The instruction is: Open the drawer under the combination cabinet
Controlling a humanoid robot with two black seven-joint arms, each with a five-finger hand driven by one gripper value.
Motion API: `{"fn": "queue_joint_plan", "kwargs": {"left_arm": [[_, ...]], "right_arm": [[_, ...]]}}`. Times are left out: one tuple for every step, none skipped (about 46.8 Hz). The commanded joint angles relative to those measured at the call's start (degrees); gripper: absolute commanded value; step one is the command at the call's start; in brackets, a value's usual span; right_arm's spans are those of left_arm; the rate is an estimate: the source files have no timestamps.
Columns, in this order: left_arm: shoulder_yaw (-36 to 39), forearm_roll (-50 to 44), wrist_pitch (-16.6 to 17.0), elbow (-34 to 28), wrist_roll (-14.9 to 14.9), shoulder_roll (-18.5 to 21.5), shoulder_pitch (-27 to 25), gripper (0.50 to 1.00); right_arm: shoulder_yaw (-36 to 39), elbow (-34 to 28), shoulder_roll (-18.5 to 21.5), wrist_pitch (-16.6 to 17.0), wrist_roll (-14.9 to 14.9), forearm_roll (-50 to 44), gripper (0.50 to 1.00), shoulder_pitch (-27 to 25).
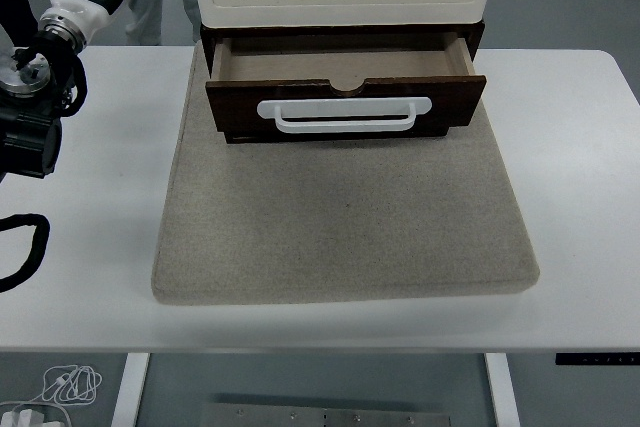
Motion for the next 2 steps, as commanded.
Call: {"fn": "queue_joint_plan", "kwargs": {"left_arm": [[-0.1,-0.1,0.1,1.3,0.0,-0.8,0.0,1.0],[-0.1,-0.2,0.1,1.5,0.0,-0.8,0.0,1.0]], "right_arm": [[0.0,0.1,0.0,0.0,0.0,0.1,0.926,-0.1],[0.0,0.0,0.0,0.1,0.0,0.1,0.926,-0.2]]}}
